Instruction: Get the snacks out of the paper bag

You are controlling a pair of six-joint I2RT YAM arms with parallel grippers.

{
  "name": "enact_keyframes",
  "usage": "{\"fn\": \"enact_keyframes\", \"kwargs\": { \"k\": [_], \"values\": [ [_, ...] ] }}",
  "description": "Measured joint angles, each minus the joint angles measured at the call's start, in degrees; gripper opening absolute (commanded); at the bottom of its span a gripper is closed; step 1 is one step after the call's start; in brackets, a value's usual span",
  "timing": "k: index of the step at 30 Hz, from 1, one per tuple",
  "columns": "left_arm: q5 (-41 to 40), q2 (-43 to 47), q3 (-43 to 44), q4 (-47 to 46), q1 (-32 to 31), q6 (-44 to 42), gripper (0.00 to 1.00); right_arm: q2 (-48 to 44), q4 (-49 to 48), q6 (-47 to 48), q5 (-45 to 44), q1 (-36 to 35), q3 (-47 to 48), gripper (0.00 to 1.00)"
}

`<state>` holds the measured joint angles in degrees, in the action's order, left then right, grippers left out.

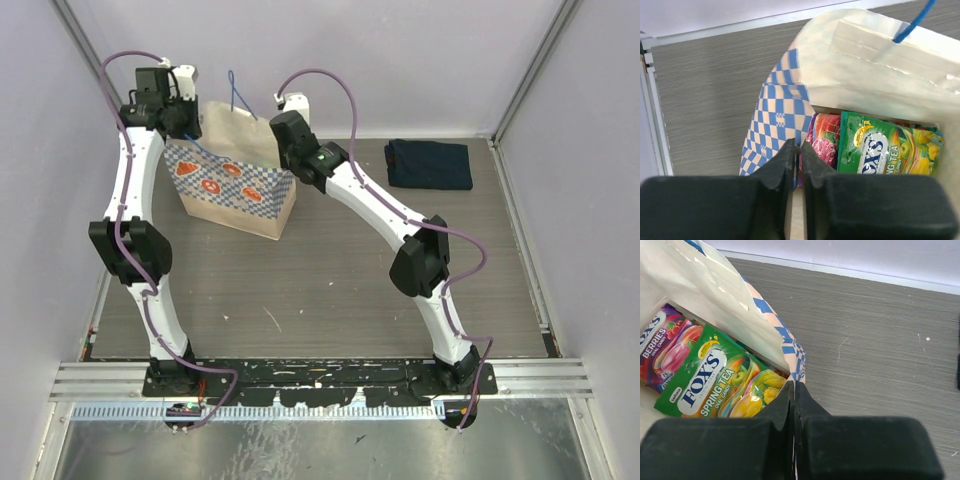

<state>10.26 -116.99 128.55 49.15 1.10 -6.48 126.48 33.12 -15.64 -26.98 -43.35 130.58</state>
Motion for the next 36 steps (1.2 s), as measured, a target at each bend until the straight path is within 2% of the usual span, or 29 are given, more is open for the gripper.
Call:
{"fn": "enact_keyframes", "kwargs": {
  "k": [1,9,19,22,26,29,31,33,36],
  "values": [
    [-0.04,0.0,0.0,0.02,0.0,0.24,0.0,0.0,0.02,0.17,-0.02,0.09,0.0,0.01],
    [-0.59,2.99,-2.38,-0.66,-0.31,3.93,0.0,-0.02,-0.04,0.76,0.22,1.42,-0.07,0.01],
    [1.07,2.43,0.24,-2.54,-1.68,11.61,0.0,-0.48,-2.23,2.05,4.81,9.68,-1.42,0.01],
    [0.83,-1.81,6.73,-2.54,-2.51,13.84,0.0,-0.39,-2.49,2.4,6.97,12.9,-0.74,0.01],
    [-0.22,-9.6,17.86,-2.8,-4.57,15.61,0.0,2.25,-0.74,3.82,9.18,16.41,5.46,0.01],
    [-1.07,-11.76,19.54,-4.02,-7.17,15.89,0.0,3.82,-1.01,5.51,9.6,17.55,9.16,0.01],
    [-1.68,-11.13,17.46,-6.19,-9.33,14.91,0.0,3.39,-2.1,7.04,9.2,17.73,8.63,0.01],
    [-2.97,-7.72,10.51,-10.29,-11.76,13.25,0.0,1.51,-4.52,8.59,8.57,17.16,4.81,0.01],
    [-6.54,2.38,-7.98,-19.39,-16.15,10.78,0.0,-4.39,-9.33,10.75,6.62,14.88,-6.38,0.01]
  ]
}}
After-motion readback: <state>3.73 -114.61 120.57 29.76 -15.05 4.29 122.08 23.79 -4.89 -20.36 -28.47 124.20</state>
